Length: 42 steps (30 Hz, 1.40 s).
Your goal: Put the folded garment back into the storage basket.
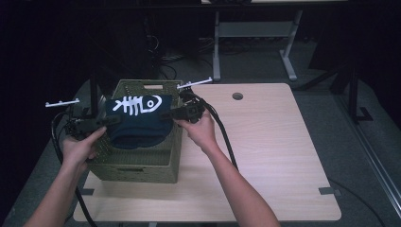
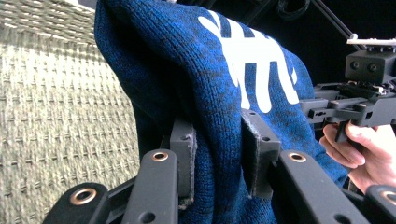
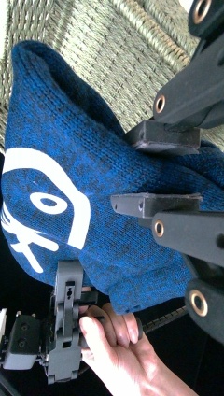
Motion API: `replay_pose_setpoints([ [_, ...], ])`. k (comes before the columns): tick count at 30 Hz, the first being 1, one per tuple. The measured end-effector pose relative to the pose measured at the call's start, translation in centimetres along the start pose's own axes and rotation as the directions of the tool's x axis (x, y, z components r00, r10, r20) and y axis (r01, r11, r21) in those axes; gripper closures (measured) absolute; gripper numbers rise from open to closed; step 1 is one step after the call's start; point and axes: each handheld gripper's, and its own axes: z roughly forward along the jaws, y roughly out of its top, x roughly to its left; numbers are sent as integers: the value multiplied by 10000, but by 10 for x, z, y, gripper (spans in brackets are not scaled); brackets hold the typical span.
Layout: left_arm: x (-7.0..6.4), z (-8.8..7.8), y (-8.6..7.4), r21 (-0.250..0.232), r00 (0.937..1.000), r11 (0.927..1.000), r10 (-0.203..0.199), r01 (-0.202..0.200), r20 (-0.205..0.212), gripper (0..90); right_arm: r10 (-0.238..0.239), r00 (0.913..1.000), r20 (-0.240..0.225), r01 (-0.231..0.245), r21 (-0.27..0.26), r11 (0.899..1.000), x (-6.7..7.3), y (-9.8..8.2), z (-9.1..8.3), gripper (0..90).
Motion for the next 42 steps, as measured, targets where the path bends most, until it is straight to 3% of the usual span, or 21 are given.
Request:
replay_pose_setpoints([
  [9,12,4,-1,50,9987,9997,-236,238,-459,679,196,9994,274,-196,2,9998,-2,-4,15,727],
  [23,23,10,-3,463,9922,9986,-191,250,-1228,661,379,9976,580,-393,230,9990,-11,-14,36,722],
  [28,26,15,-4,657,9878,9975,-160,264,-1552,634,379,9963,766,-408,367,9985,-14,-17,44,713],
  [36,30,22,-6,1195,9777,9928,213,39,-2089,615,371,9931,1112,-445,649,9969,-19,-23,52,696],
  [42,35,24,-8,1325,9733,9912,239,68,-2284,611,188,9909,1334,-294,785,9965,-19,-27,58,694],
])
